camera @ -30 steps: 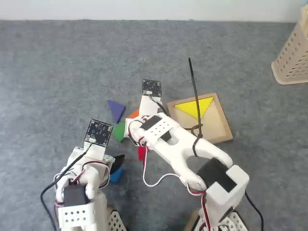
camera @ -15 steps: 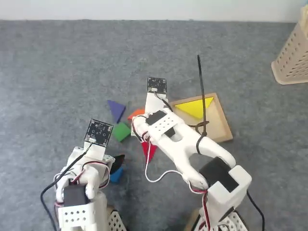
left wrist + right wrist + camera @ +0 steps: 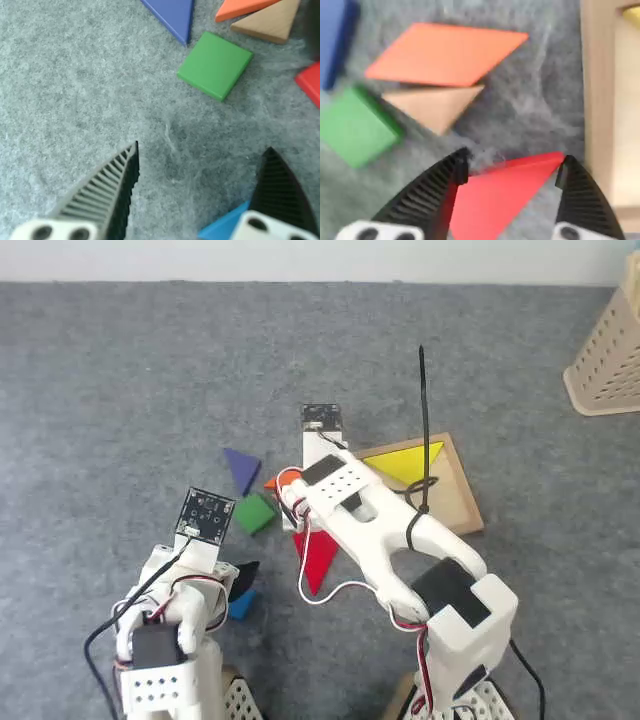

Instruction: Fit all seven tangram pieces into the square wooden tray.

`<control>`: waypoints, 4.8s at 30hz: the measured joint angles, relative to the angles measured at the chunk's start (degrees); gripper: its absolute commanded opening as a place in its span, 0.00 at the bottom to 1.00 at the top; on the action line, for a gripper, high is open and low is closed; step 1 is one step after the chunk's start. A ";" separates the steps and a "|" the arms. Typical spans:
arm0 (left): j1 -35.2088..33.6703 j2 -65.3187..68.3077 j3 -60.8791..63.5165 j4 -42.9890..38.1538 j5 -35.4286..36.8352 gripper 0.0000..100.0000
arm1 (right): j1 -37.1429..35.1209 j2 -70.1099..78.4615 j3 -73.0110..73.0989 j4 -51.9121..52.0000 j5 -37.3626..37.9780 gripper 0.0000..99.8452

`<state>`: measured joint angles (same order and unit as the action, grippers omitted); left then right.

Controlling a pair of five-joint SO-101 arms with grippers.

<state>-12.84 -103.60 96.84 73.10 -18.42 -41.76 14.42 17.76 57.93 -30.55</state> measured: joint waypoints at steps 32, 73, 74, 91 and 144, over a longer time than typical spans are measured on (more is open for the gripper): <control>0.00 0.00 0.00 0.00 0.00 0.35 | -6.95 -9.76 10.90 -9.14 -1.14 0.31; 0.00 0.00 0.00 0.00 0.00 0.35 | -3.16 -29.45 25.14 3.78 18.02 0.15; 0.00 0.00 0.00 0.00 0.00 0.35 | -3.69 -29.45 26.29 2.29 18.11 0.15; 0.00 0.00 0.00 0.00 0.00 0.35 | -5.19 -24.26 28.04 -5.54 20.22 0.18; 0.00 0.00 0.00 0.00 0.00 0.35 | -4.13 -2.90 6.07 -8.79 -10.37 0.37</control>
<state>-12.84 -103.60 96.84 73.10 -18.42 -45.89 11.52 23.82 49.14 -40.92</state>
